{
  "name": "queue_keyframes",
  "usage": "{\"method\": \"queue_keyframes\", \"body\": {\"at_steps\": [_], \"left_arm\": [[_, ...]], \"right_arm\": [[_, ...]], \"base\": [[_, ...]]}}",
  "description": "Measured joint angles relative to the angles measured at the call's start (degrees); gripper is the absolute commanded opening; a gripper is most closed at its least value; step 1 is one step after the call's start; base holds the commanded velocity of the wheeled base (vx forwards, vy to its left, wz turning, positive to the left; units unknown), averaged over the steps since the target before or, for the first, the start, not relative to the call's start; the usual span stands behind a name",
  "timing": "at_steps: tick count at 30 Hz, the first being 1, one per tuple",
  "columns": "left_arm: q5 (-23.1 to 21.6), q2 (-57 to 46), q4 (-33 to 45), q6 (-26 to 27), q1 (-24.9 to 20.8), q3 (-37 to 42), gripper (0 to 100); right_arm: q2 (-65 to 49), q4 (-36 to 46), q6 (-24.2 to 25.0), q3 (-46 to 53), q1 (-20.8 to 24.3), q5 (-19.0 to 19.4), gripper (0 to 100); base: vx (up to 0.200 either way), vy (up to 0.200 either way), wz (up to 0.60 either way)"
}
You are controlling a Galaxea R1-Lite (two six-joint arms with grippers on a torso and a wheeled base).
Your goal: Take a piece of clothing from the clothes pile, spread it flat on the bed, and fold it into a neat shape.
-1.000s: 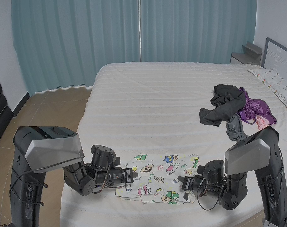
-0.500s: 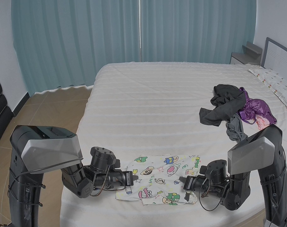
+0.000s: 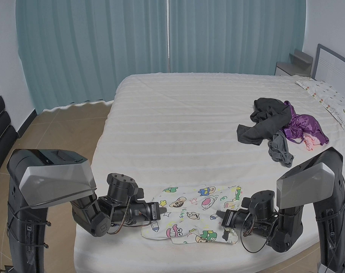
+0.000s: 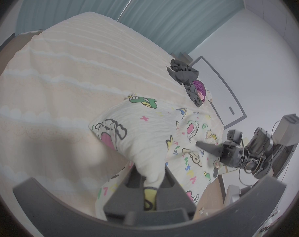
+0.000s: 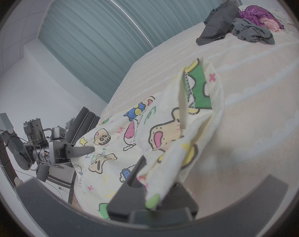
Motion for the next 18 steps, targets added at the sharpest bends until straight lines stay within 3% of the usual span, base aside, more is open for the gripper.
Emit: {"method": "queue_keyframes", "body": {"at_steps": [3,18], "left_arm": [[0.2,-0.2,-0.2,-2.7,-0.1,-0.7,0],[1.2,-2.2,-0.5,-3.4,-1.0,0.5,0]], "right_arm": [[-0.3,0.0,0.1,-0.1,0.0,-0.4,0],[-1.6,0.0,0.2,-0.3,-0.6,-1.2,0]], "base": [[0.0,0.0,0.0],[0.0,-0.2,0.0]]}}
